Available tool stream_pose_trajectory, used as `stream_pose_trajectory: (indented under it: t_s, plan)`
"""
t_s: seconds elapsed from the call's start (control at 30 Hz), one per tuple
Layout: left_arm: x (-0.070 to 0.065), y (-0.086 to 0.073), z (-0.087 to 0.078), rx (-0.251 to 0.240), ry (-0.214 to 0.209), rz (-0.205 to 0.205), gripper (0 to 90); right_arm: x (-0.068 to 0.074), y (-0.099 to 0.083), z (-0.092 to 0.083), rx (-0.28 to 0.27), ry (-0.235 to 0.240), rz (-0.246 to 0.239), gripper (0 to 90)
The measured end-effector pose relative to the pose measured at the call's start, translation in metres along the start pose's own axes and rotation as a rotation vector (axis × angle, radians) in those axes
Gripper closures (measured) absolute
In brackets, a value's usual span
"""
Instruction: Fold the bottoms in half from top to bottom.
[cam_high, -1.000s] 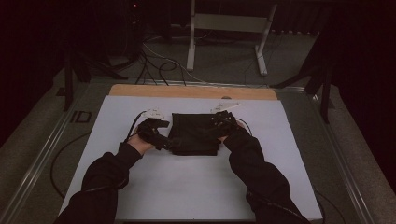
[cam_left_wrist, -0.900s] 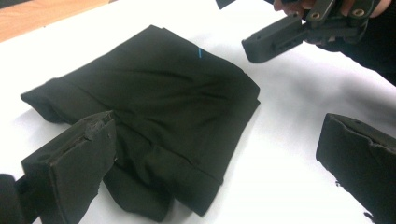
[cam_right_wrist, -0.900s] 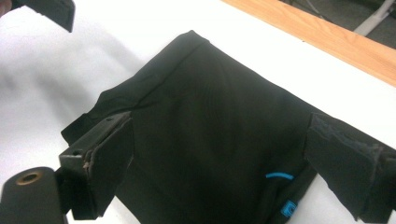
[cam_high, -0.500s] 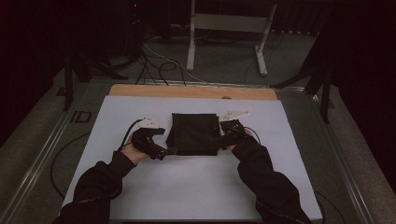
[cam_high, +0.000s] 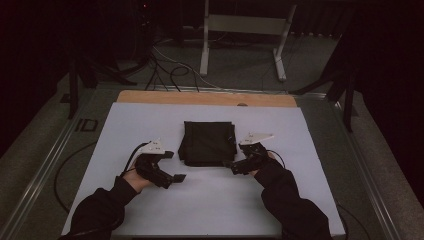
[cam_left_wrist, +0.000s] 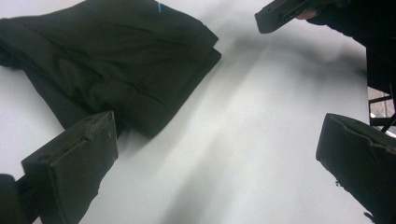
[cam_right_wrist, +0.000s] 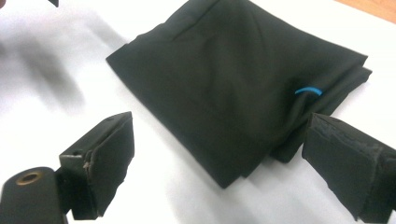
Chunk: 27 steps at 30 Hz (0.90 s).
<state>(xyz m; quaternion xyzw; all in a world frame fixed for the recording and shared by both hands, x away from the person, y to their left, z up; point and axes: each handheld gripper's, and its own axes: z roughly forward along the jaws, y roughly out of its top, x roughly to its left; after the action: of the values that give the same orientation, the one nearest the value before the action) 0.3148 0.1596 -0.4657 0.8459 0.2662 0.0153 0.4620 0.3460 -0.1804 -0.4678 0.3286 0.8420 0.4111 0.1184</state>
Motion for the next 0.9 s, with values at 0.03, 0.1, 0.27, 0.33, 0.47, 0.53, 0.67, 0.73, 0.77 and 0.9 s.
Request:
stream_pose_trajectory:
  t_s: [0.03,0.1,0.27,0.33,0.47,0.53,0.67,0.73,0.77,0.9]
  plan:
    - [-0.001,-0.002,-0.001,0.004,-0.003,0.001,0.0,0.0,-0.002,-0.001,0.0,0.003,0.002,9.3]
    - [-0.004,-0.007,-0.003,0.005,-0.004,0.002,0.0,0.002,-0.007,-0.005,-0.006,0.006,0.004,9.3]
    - [-0.01,-0.019,-0.009,0.01,0.0,0.006,0.0,0.006,-0.017,-0.013,-0.011,0.019,0.004,9.3]
    - [-0.013,-0.024,-0.011,0.01,0.003,0.005,0.0,0.008,-0.021,-0.017,-0.012,0.02,-0.001,9.3]
    - [-0.019,-0.033,-0.017,0.013,-0.002,-0.001,0.0,0.01,-0.029,-0.025,-0.008,0.028,-0.014,9.3]
    - [-0.021,-0.038,-0.02,0.014,-0.004,-0.009,0.0,0.011,-0.034,-0.029,-0.001,0.033,-0.029,9.3]
    - [-0.025,-0.048,-0.028,0.017,0.004,-0.016,0.0,0.012,-0.044,-0.039,0.004,0.011,-0.043,9.3]
    - [-0.027,-0.053,-0.032,0.017,0.019,-0.015,0.0,0.012,-0.05,-0.045,0.002,0.016,-0.037,9.3]
    - [-0.029,-0.055,-0.034,0.013,0.027,-0.016,0.0,0.012,-0.052,-0.047,0.005,0.009,-0.036,9.3]
    - [-0.031,-0.06,-0.041,0.023,0.033,-0.017,0.0,0.013,-0.059,-0.054,0.008,-0.004,-0.032,9.3]
